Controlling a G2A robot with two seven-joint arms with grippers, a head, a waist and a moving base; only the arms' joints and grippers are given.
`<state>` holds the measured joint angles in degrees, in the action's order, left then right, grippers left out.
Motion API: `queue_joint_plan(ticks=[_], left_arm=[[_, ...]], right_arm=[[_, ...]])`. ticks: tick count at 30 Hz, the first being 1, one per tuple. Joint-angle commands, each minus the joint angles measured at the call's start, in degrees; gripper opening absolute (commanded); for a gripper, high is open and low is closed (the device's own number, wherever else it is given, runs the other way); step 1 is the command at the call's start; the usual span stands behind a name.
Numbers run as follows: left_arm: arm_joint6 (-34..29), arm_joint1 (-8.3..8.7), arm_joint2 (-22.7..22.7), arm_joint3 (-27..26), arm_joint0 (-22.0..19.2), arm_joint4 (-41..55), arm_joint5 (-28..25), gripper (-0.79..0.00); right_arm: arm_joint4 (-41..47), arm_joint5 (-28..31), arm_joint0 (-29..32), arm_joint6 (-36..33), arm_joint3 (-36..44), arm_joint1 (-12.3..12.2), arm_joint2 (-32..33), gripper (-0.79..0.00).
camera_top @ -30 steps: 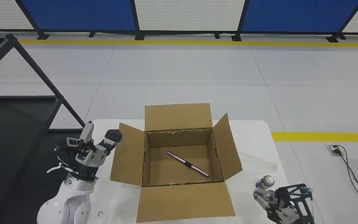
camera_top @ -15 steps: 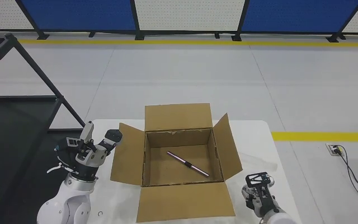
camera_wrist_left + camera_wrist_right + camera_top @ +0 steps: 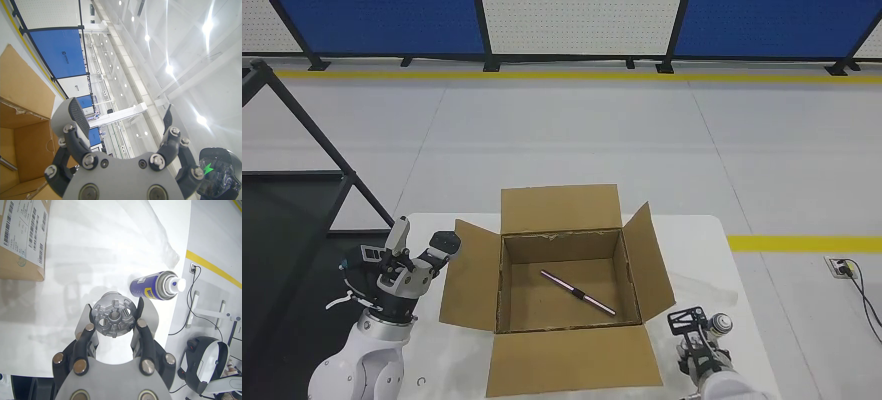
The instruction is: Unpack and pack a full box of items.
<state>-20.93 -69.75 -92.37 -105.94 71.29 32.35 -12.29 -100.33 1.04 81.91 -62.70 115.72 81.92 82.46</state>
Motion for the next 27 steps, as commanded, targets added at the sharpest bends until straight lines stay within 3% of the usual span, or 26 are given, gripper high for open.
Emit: queue_joint_plan(ticks=[1, 16, 18, 23, 27], left_arm=[[0.0, 0.0, 0.0, 0.0, 0.0, 0.0, 0.0, 0.0], [0.0, 0.0, 0.0, 0.0, 0.0, 0.0, 0.0, 0.0], [0.0, 0.0, 0.0, 0.0, 0.0, 0.0, 0.0, 0.0], [0.0, 0.0, 0.0, 0.0, 0.0, 0.0, 0.0, 0.0], [0.0, 0.0, 0.0, 0.0, 0.0, 0.0, 0.0, 0.0]], right_arm=[[-0.3, -0.2, -0.7, -0.3, -0.9, 0.1, -0.6, -0.785], [-0.8, -2.1, -5.9, -1.7, -8.6, 0.5, -2.7, -0.785], [-0.5, -2.0, -6.3, -1.7, -9.2, 0.5, -2.5, -0.64], [-0.1, -1.9, -6.8, -1.8, -9.9, 0.6, -2.4, -0.477], [0.6, -1.6, -7.0, -2.1, -10.1, 0.6, -2.2, -0.409]])
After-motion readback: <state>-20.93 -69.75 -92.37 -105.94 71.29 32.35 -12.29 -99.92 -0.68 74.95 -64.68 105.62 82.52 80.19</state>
